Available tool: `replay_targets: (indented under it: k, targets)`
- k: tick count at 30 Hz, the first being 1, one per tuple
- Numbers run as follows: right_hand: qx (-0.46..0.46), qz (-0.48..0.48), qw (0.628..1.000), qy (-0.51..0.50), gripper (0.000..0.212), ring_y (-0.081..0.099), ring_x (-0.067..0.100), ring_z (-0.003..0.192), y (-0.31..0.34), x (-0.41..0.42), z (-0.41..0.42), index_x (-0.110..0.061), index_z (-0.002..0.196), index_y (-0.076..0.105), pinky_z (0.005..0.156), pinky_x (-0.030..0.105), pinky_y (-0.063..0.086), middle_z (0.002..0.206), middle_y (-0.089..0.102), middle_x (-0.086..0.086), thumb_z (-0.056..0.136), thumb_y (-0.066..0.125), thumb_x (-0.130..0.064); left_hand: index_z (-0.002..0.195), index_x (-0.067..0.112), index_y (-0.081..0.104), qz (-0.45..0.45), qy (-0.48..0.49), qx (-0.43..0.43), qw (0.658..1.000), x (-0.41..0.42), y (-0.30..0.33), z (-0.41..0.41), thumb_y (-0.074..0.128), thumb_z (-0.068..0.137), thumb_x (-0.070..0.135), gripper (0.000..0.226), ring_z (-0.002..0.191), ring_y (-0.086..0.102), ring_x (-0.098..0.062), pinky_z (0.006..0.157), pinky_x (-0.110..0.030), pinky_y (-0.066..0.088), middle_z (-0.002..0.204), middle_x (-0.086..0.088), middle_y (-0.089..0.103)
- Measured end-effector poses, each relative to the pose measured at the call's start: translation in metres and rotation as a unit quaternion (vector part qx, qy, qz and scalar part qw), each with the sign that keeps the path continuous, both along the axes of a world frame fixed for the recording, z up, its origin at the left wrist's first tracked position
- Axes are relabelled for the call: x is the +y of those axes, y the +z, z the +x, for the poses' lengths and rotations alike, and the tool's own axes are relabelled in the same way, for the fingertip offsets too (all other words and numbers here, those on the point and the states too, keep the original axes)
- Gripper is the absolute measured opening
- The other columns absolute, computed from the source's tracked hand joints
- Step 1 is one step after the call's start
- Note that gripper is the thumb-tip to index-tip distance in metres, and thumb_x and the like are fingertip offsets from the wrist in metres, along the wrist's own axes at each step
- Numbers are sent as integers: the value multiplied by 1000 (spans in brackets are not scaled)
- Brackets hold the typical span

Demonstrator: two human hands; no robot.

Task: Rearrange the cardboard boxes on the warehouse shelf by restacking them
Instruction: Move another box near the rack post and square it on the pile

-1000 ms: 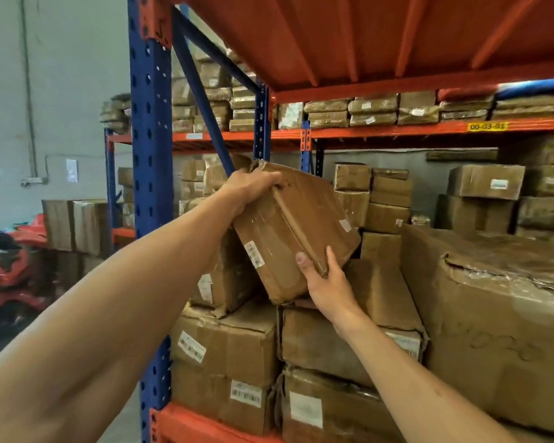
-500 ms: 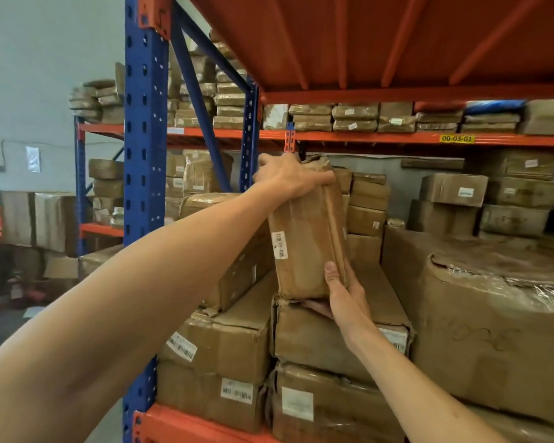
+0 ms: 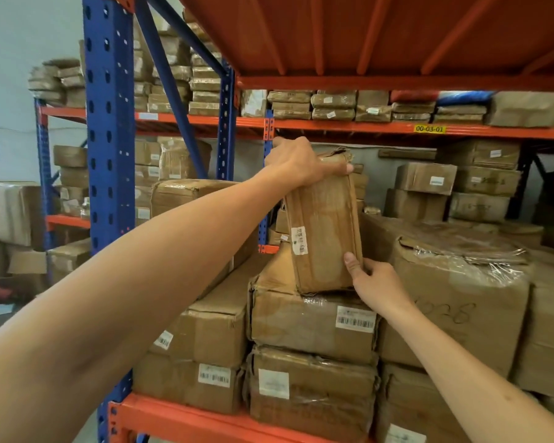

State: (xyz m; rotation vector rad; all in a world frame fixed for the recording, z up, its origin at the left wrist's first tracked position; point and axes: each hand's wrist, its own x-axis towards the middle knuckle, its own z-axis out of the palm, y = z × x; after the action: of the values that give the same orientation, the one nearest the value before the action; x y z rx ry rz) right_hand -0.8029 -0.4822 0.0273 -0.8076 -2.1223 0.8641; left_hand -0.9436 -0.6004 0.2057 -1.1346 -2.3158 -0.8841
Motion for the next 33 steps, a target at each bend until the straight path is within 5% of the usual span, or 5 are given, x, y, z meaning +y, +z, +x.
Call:
replay_targets:
  k: [15,19,25,28,33]
  targets:
    - [-44,99,994,-35,91,57,36,133,56,-7,12,-15,162,20,110,47,49,152,54,12,94,75,-42,149,25,52,-35,-129,85,987,12,-7,9,57,93,69,71,128,51,-32,101,-38,43,143,-10,42]
    - [-22,160,986,-41,113,49,38,141,104,-11,23,-26,167,-1,109,46,48,161,41,16,90,82,-32,154,29,46,80,-262,-50,960,-8,-15,-14,55,105,40,51,106,67,-14,76,-19,53,134,1,56]
    - [-87,249,964,-20,106,19,41,158,167,-14,16,-51,163,9,124,57,29,175,5,13,83,78,-62,165,28,3,39,-327,-200,923,-19,-90,-11,81,86,24,111,112,62,5,109,-28,48,145,4,53]
    - [-124,270,954,-33,103,6,43,160,192,-21,-2,-51,163,16,125,64,18,176,2,14,78,65,-83,157,37,-27,54,-267,-229,935,3,-150,17,96,62,51,156,153,27,-21,127,-47,19,170,-4,18]
    - [-240,295,923,-55,123,19,44,158,200,-39,-52,-42,164,28,123,67,20,175,19,11,59,46,-105,151,33,-40,166,-111,-157,967,43,-198,61,92,59,63,163,156,3,-34,126,-56,12,168,-16,-9]
